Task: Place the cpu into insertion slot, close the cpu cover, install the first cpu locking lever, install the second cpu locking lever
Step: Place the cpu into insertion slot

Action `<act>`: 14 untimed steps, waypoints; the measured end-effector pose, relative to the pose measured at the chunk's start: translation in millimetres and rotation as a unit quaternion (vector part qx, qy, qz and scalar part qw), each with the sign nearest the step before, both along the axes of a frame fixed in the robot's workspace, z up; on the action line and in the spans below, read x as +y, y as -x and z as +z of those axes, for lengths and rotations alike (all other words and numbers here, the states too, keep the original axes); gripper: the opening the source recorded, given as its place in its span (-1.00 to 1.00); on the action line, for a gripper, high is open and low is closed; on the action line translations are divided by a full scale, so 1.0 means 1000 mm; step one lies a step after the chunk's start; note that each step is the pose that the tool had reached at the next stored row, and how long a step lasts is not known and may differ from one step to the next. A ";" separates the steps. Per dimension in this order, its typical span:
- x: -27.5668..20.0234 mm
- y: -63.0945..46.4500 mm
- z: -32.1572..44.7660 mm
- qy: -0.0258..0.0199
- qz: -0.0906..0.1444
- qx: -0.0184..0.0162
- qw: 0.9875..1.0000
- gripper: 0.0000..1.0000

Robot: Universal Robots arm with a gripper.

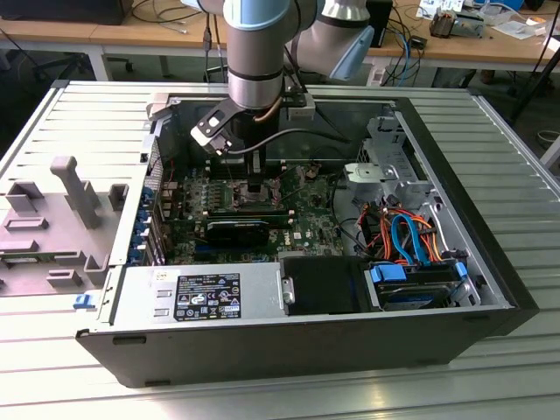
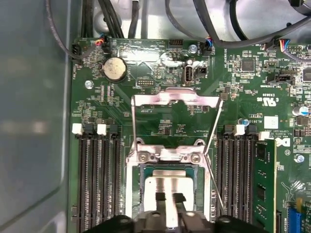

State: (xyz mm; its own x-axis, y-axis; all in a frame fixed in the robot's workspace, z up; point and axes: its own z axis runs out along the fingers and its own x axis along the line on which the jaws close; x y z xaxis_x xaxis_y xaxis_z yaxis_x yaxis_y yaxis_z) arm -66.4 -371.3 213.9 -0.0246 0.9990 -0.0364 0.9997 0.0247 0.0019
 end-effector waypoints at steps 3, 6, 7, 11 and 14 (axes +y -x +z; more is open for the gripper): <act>-0.0008 0.000 -0.0032 -0.002 0.001 0.000 1.000 -0.79; -0.0007 0.000 -0.0048 -0.002 0.001 0.000 1.000 -0.79; -0.0008 0.000 -0.0060 -0.002 0.001 0.000 1.000 -0.79; -0.0009 0.000 -0.0087 -0.002 0.001 0.000 1.000 -0.79; -0.0007 0.000 -0.0089 -0.002 0.001 0.000 1.000 -0.79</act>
State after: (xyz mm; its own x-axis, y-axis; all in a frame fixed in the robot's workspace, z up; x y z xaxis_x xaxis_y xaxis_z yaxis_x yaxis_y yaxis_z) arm -66.4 -372.1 205.0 -0.0275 0.9991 -0.0320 0.9996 0.0276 0.0019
